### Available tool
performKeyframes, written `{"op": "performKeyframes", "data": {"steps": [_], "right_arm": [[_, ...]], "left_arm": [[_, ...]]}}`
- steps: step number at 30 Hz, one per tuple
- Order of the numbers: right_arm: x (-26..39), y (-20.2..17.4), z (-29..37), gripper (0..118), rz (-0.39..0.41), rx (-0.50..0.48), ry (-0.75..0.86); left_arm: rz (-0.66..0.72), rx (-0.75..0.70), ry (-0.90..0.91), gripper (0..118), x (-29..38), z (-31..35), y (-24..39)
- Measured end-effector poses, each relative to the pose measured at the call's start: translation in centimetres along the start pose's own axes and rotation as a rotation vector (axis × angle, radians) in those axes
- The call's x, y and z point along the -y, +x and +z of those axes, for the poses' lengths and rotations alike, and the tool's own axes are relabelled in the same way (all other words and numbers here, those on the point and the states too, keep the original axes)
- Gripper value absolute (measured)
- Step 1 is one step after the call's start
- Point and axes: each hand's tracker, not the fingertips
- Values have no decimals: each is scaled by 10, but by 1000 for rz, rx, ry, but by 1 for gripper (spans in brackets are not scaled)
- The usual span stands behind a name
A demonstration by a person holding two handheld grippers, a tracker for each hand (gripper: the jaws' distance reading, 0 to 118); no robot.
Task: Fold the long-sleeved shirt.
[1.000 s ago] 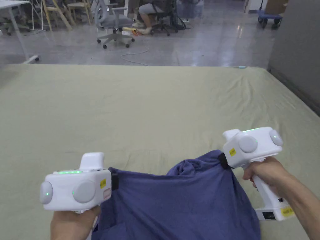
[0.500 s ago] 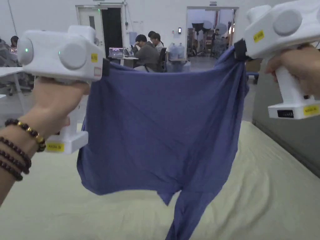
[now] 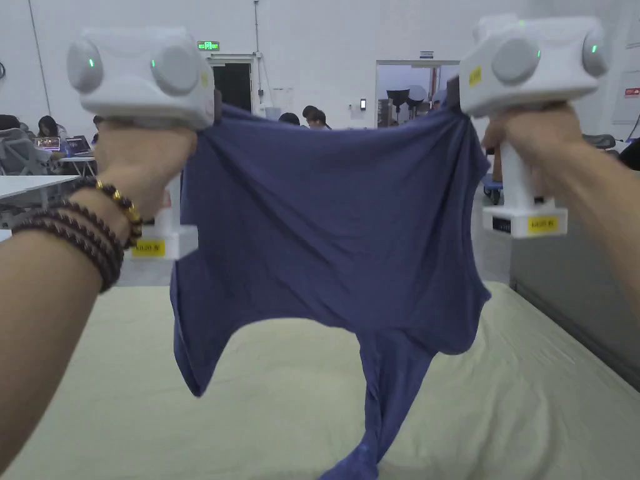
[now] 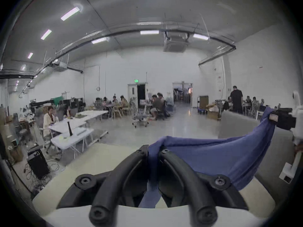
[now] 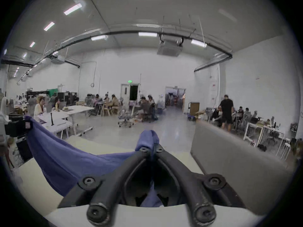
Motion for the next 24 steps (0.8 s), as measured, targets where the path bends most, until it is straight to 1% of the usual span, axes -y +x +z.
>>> {"op": "performKeyframes", "data": {"steps": [2,4,6,9,10,12,14,16,18,19,21,22,24], "right_arm": [[48,1,-18,0,-15,-6,-76],[102,-1,-32,0,-48,-28,-162],[150,-3,-43,0,-54,-57,-241],[213,-7,-58,0,-61,-53,-338],[230,-8,-59,0,-78,-41,-360],[253,-7,-53,0,-112,-38,-348],[266,-9,-28,0,-125,-57,-339],[278,-9,1,0,-118,-84,-310],[291,-10,37,0,-117,-97,-301],[301,-10,56,0,-124,-108,-299],[330,-11,91,0,-99,-148,-311],[349,-12,112,0,-80,-155,-334],[388,-14,148,0,-57,-149,-402]], "left_arm": [[9,23,-70,7,45,-16,-1],[1,38,-134,7,96,-30,-1],[-11,41,-195,7,144,-43,-1],[-6,36,-308,7,207,-55,-1],[6,45,-340,7,222,-60,-3],[25,51,-338,7,241,-57,-6],[37,56,-330,7,251,-43,-11],[60,70,-318,7,259,-19,-18],[77,107,-300,7,275,10,-27],[67,121,-319,7,285,25,-31],[87,136,-347,7,312,55,-37],[96,160,-373,7,332,72,-43],[87,154,-426,7,373,102,-46]]}}
